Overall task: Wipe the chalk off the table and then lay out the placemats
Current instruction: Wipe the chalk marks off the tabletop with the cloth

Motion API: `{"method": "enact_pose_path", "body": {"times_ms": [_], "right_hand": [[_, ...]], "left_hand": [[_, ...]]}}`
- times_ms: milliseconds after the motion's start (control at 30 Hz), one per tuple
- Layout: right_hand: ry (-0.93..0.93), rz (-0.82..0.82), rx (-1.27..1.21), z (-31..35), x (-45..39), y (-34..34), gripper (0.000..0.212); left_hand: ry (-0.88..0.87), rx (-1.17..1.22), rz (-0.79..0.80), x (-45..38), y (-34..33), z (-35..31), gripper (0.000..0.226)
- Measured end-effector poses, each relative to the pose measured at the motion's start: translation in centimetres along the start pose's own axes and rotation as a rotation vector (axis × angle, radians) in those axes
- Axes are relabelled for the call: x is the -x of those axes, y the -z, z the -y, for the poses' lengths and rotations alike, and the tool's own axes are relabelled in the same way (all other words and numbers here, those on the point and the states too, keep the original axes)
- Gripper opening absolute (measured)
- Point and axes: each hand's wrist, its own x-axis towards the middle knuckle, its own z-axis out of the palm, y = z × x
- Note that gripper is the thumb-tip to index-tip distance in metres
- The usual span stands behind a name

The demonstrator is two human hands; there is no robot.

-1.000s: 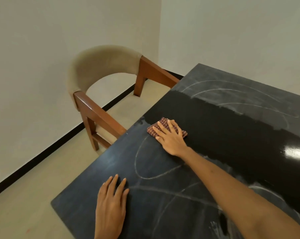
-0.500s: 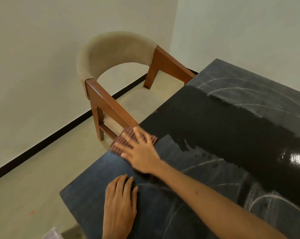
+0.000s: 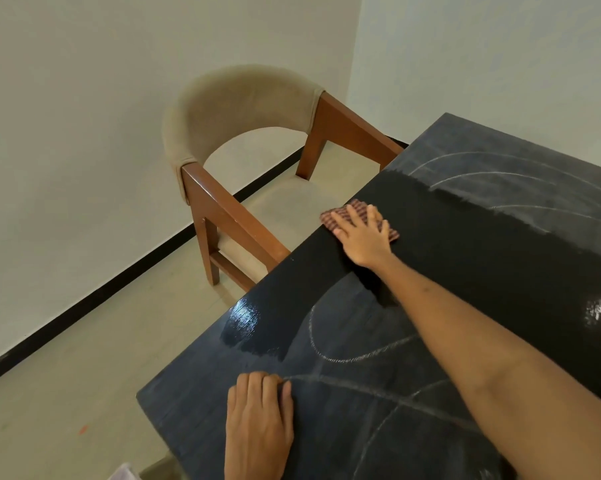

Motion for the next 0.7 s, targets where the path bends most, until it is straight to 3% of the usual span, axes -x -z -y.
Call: {"method": "enact_pose_path", "body": {"times_ms": [133, 367, 467, 600, 700], "right_hand": [[0.035, -0.014, 0.033, 1.4, 1.6, -0.6, 0.05], [0.56, -0.101, 0.116, 6.9, 15.6, -5.4, 0.047], [0.675, -0.138, 0.13, 6.6, 18.9, -6.7, 0.044], [0.644, -0.143, 0.105, 4.9, 17.6, -6.3, 0.044], [0.379, -0.107, 0.083, 2.2, 14.2, -5.0, 0.052]], "left_hand": [[0.002, 0.016, 0.03, 0.1, 0.2, 0.0, 0.032], [-0.066, 0.094, 0.006, 0.5, 1.6, -0.7, 0.022], [-0.065, 0.155, 0.015, 1.2, 1.7, -1.0, 0.015], [-0.065, 0.148, 0.059, 2.4, 1.1, -2.1, 0.018], [-0.072, 0.093, 0.094, 2.8, 0.6, -2.3, 0.028]]}}
